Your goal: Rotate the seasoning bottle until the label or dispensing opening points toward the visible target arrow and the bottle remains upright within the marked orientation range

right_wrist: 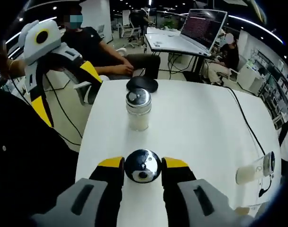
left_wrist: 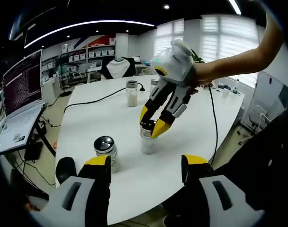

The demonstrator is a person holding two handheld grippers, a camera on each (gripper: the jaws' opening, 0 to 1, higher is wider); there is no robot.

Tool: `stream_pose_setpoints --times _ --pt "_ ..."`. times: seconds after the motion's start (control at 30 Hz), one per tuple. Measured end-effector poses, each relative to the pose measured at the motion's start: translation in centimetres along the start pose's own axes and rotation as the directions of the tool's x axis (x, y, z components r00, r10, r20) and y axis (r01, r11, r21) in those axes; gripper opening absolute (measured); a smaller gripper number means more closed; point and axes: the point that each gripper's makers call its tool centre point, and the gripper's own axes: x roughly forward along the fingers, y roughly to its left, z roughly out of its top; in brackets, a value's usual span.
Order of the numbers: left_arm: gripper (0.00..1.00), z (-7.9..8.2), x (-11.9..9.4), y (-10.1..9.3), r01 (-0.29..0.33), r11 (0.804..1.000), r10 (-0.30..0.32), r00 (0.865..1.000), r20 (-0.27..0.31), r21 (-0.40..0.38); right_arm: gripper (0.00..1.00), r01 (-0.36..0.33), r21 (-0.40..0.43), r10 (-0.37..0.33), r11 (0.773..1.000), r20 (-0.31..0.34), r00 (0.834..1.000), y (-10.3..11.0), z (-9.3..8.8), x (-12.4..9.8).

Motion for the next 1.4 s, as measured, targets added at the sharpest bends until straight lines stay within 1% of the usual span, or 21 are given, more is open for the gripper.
stream_pose_setpoints --times 0.1,0.13,0.2,0.37,0.43,0.47,0.53,0.57,0.63,0.67,0.7,0.8,0.9,0.93,1.0,1.03,1.13,1.2,1.23,1.27,1.4 --pt "0.63 0.1 0.4 -0.4 0.023 1.0 -0.023 1.0 0.003 0.009 0.28 -0.021 -0.04 0.021 0.999 -0.024 0.999 0.4 -0.2 0.0" --pt "0.63 -0.2 1.2 -0.7 0.044 0.998 -0.043 0.999 -0.015 0.034 0.28 -0.058 -0.113 0.052 0.992 -0.056 0.997 0.9 -0.3 0.0" --pt "0.63 -0.3 1.8 -1.0 0.061 0.997 -0.06 0.998 -0.021 0.042 0.28 -0.125 -0.176 0.11 0.976 -0.092 0.99 1.8 -0.5 0.0" --pt "0.63 -1.0 3.3 -1.7 0.104 0.991 -0.099 0.993 -0.063 0.086 0.28 -0.189 -0.292 0.152 0.938 -0.147 0.977 2.8 -0.6 0.1" --pt "0.62 -1.3 4.1 -2.3 0.132 0.986 -0.124 0.989 -0.081 0.105 0.28 -0.212 -0.379 0.156 0.901 -0.173 0.973 3.0 -0.6 0.2" --pt "0.62 -1.2 4.3 -2.5 0.143 0.984 -0.134 0.987 -0.083 0.107 0.28 -0.218 -0.386 0.161 0.896 -0.176 0.971 3.1 -0.6 0.2" --pt "0.62 -1.0 4.7 -3.0 0.164 0.981 -0.157 0.985 -0.076 0.105 0.28 -0.259 -0.466 0.179 0.846 -0.21 0.961 3.5 -0.7 0.2" --pt "0.62 -1.0 4.8 -3.1 0.171 0.98 -0.164 0.984 -0.075 0.102 0.28 -0.27 -0.479 0.184 0.835 -0.221 0.958 3.6 -0.7 0.2" --pt "0.62 -1.2 5.3 -3.3 0.183 0.978 -0.176 0.981 -0.077 0.1 0.28 -0.292 -0.537 0.189 0.792 -0.239 0.952 3.8 -0.7 0.2" --pt "0.62 -1.2 5.4 -3.3 0.184 0.978 -0.177 0.981 -0.078 0.1 0.28 -0.295 -0.546 0.19 0.784 -0.242 0.952 3.8 -0.7 0.2" --pt "0.62 -1.6 5.9 -3.2 0.19 0.977 -0.181 0.98 -0.088 0.102 0.28 -0.307 -0.579 0.191 0.755 -0.254 0.948 3.9 -0.7 0.3" --pt "0.62 -1.9 6.5 -3.2 0.207 0.973 -0.198 0.975 -0.1 0.098 0.28 -0.335 -0.609 0.204 0.719 -0.276 0.939 4.0 -0.8 0.3" --pt "0.62 -2.3 7.2 -3.0 0.216 0.973 -0.207 0.973 -0.103 0.085 0.28 -0.375 -0.658 0.213 0.653 -0.315 0.925 4.2 -0.8 0.4" --pt "0.62 -2.5 7.5 -2.9 0.217 0.973 -0.207 0.972 -0.108 0.084 0.28 -0.38 -0.665 0.214 0.643 -0.321 0.923 4.3 -0.9 0.4" --pt "0.62 -2.7 8.0 -2.6 0.218 0.972 -0.207 0.972 -0.115 0.089 0.28 -0.403 -0.7 0.215 0.59 -0.344 0.914 4.4 -0.8 0.5" --pt "0.62 -2.8 8.2 -2.5 0.219 0.972 -0.208 0.971 -0.116 0.09 0.28 -0.404 -0.7 0.217 0.589 -0.346 0.913 4.5 -0.8 0.5" --pt "0.61 -2.7 8.8 -2.2 0.221 0.971 -0.212 0.972 -0.104 0.093 0.28 -0.424 -0.718 0.236 0.552 -0.353 0.905 4.8 -0.7 0.6" --pt "0.6 -2.6 9.4 -2.1 0.226 0.969 -0.218 0.972 -0.09 0.096 0.28 -0.442 -0.736 0.246 0.513 -0.368 0.897 4.9 -0.7 0.6" --pt "0.6 -2.6 9.7 -2.1 0.228 0.969 -0.22 0.972 -0.087 0.097 0.28 -0.444 -0.738 0.247 0.508 -0.37 0.896 4.9 -0.7 0.6" --pt "0.59 -2.6 9.8 -2.1 0.23 0.968 -0.222 0.971 -0.087 0.098 0.28 -0.455 -0.746 0.248 0.487 -0.381 0.891 4.9 -0.7 0.6" --pt "0.56 -2.6 10.4 -2.3 0.241 0.965 -0.234 0.969 -0.077 0.103 0.28 -0.465 -0.748 0.26 0.474 -0.386 0.885 4.8 -0.7 0.6"
